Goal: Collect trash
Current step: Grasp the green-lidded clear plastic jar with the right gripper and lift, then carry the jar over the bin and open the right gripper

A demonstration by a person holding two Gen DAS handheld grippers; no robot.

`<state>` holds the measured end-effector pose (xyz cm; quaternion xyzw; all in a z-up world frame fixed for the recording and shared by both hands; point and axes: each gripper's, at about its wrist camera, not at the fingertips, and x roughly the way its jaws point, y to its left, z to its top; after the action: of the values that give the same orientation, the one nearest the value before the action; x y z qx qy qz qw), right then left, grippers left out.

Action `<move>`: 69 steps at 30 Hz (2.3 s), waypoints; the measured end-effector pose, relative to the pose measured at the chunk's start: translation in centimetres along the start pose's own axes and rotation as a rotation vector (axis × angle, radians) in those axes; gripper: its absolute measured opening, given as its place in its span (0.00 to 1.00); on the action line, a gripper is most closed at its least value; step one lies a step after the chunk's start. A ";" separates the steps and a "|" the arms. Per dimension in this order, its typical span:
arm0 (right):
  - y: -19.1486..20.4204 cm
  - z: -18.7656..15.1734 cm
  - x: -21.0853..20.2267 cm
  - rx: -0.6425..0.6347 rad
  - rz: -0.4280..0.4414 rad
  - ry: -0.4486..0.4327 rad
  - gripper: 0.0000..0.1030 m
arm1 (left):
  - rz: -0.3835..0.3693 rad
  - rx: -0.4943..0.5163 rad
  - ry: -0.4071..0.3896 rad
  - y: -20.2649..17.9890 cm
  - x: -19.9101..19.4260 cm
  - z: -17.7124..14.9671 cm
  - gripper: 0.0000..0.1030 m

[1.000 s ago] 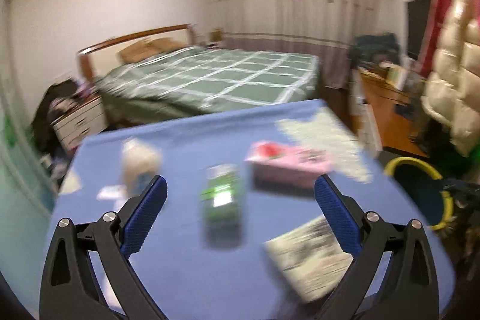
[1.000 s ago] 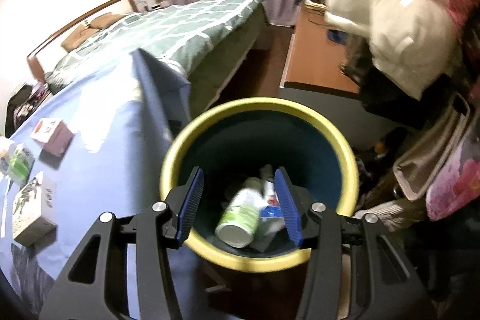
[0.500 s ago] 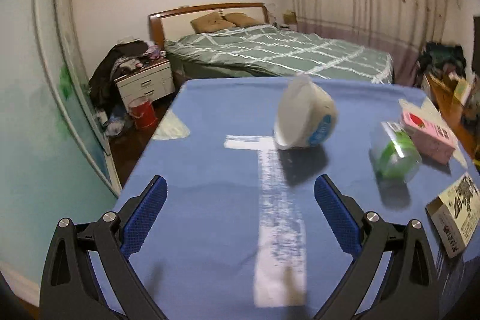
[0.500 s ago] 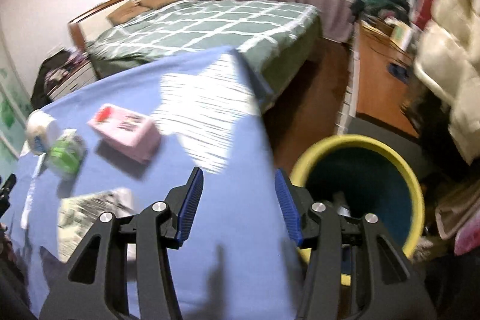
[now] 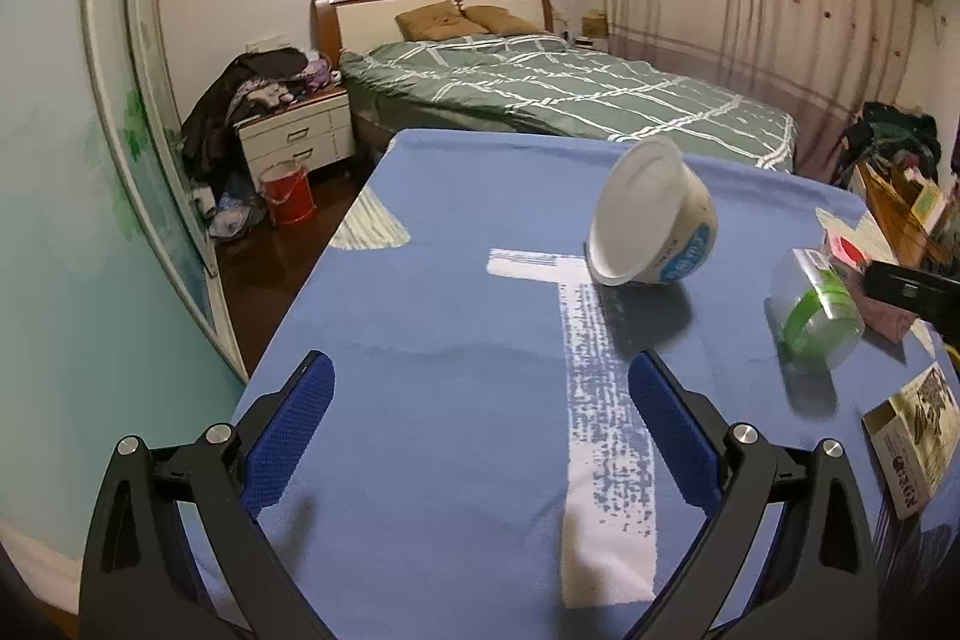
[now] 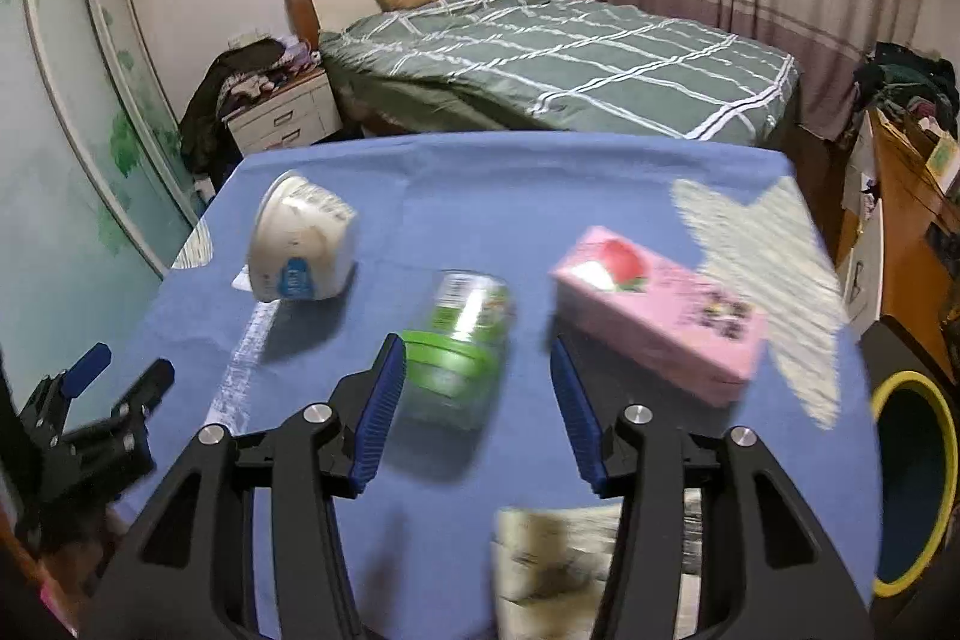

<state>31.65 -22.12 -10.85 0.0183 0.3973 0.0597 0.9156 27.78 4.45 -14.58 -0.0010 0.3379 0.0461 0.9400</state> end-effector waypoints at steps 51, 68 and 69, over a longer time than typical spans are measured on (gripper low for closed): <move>-18.6 -6.2 -6.8 0.393 -0.261 -0.088 0.47 | -0.010 0.023 -0.035 -1.0 -1.4 0.3 0.94; -29.6 -10.3 -6.5 0.561 -0.545 -0.045 0.56 | 0.012 0.052 -0.026 -1.4 -1.3 0.4 0.94; -29.8 -10.3 -6.4 0.557 -0.541 -0.049 0.56 | 0.013 0.055 -0.026 -1.5 -1.2 0.4 0.94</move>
<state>22.65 -52.60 -15.67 0.1624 0.3666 -0.2945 0.8675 27.19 2.90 -13.57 0.0277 0.3266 0.0430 0.9438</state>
